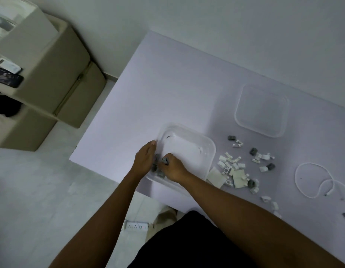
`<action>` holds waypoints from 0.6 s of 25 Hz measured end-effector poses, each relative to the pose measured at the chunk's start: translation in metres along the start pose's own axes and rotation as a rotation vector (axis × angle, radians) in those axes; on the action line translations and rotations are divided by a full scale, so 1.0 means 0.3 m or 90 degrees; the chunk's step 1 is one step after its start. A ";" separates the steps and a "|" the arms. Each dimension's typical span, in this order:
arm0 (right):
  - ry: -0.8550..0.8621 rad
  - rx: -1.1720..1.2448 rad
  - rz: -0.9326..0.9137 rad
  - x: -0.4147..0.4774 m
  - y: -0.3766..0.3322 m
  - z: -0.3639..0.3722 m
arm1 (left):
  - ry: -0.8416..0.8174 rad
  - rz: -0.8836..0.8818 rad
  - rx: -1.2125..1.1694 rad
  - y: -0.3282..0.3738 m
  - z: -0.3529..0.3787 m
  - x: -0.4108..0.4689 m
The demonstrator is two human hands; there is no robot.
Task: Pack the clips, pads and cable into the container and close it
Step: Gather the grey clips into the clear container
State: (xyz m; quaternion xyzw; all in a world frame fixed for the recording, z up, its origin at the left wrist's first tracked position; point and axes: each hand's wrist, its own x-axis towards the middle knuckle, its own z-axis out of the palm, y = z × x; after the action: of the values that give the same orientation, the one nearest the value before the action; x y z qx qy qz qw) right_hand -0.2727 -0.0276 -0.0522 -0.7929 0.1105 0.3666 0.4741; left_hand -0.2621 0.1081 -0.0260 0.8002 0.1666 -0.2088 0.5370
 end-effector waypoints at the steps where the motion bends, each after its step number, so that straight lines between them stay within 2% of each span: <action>1: 0.010 -0.018 -0.006 0.002 -0.007 0.014 | 0.007 -0.007 -0.014 -0.004 0.010 -0.004; 3: 0.014 -0.061 -0.009 0.009 -0.006 0.029 | 0.016 -0.017 -0.029 -0.020 0.028 -0.007; 6: 0.034 -0.207 -0.060 -0.003 0.013 0.046 | 0.018 -0.022 -0.038 -0.043 0.044 -0.002; 8: 0.063 -0.128 -0.101 0.004 0.051 0.068 | 0.023 -0.023 -0.036 -0.048 0.050 0.004; 10: 0.019 -0.038 -0.122 -0.036 0.028 0.057 | 0.022 -0.026 -0.035 -0.050 0.050 0.006; 13: 0.014 -0.111 -0.160 -0.065 0.046 -0.002 | 0.018 -0.034 -0.029 -0.054 0.046 0.010; 15: 0.021 -0.058 -0.144 -0.063 0.080 -0.032 | 0.023 -0.030 -0.021 -0.055 0.045 0.011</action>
State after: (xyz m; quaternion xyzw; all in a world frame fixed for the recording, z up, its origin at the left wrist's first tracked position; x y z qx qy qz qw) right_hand -0.2942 -0.0514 -0.0525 -0.8269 0.0115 0.3026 0.4739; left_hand -0.2695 0.1017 -0.0452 0.7905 0.1985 -0.2042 0.5422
